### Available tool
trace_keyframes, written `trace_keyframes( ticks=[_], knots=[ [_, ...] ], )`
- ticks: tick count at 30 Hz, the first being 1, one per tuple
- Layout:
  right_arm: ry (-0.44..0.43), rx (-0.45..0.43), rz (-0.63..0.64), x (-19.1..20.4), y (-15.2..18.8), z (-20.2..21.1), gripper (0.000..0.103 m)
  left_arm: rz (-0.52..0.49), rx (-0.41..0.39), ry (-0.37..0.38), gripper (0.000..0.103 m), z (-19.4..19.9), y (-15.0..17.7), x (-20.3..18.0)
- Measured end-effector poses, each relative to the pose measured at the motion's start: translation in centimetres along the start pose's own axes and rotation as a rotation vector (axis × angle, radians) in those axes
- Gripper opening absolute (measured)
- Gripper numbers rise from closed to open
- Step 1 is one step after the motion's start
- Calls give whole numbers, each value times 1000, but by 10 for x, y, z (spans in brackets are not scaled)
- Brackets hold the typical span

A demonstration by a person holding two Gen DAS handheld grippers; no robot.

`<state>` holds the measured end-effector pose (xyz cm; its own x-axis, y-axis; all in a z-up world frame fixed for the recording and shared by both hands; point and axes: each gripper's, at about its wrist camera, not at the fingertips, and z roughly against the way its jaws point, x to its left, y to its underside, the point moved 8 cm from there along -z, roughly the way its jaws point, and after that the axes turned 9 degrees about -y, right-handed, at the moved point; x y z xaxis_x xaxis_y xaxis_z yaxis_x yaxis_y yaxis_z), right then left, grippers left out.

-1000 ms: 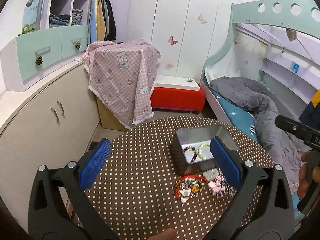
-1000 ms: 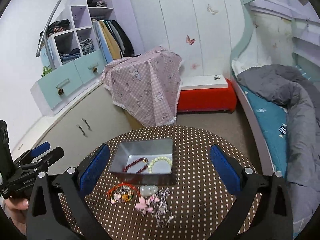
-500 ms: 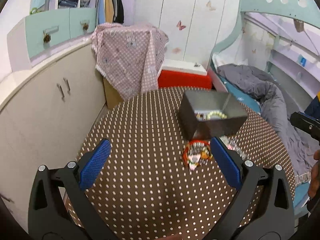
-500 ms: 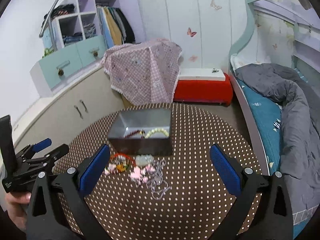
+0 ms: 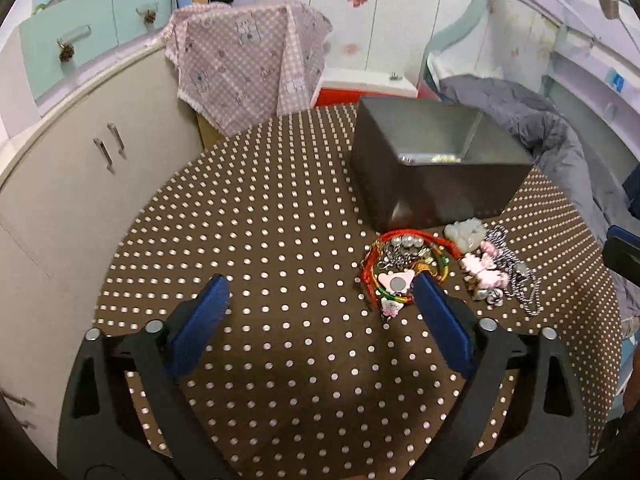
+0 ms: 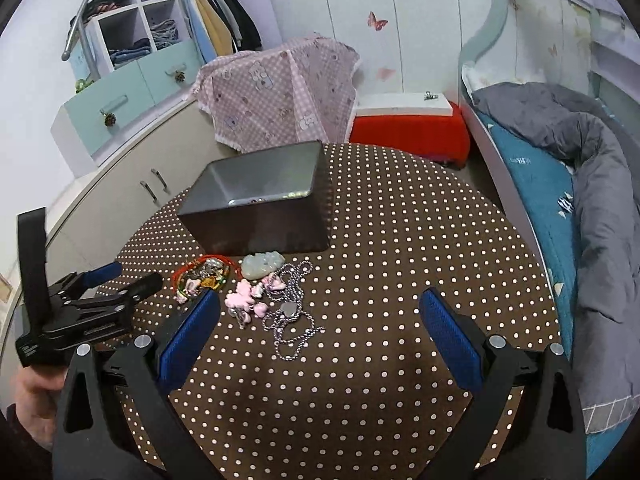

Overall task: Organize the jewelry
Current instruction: 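Return the left tool to the jewelry pile beside the box, then grasp the red string bracelet with the left tool while the right tool grasps the silver chain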

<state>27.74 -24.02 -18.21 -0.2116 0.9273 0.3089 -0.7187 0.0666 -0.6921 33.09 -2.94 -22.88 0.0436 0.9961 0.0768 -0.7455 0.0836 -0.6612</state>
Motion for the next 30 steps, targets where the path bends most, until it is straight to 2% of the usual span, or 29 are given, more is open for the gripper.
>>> trace_keyframes(
  ticks=[5,8,10,11,12,14,15,19,30],
  knots=[
    [-7,20,-3,-1,2,-8,96,2,37,-16,80,-16,3,0],
    [-12,37,-1,0,5,-13,96,-7,50,2,65,-21,3,-4],
    [-13,44,0,0,7,-15,96,-29,57,21,47,-23,2,-11],
    [-15,48,0,0,8,-16,96,-44,52,20,45,-24,2,-14],
    [-16,51,-1,0,9,-17,96,-65,45,25,34,-23,2,-18],
    [-15,59,1,0,12,-18,96,-80,42,55,21,-21,2,-24],
    [-15,63,1,0,13,-19,96,-80,42,76,10,-20,2,-26],
    [-14,74,4,1,18,-22,96,-78,18,113,7,-10,1,-28],
    [14,99,44,-1,24,-32,96,-58,-75,137,7,26,-3,-16]
  ],
)
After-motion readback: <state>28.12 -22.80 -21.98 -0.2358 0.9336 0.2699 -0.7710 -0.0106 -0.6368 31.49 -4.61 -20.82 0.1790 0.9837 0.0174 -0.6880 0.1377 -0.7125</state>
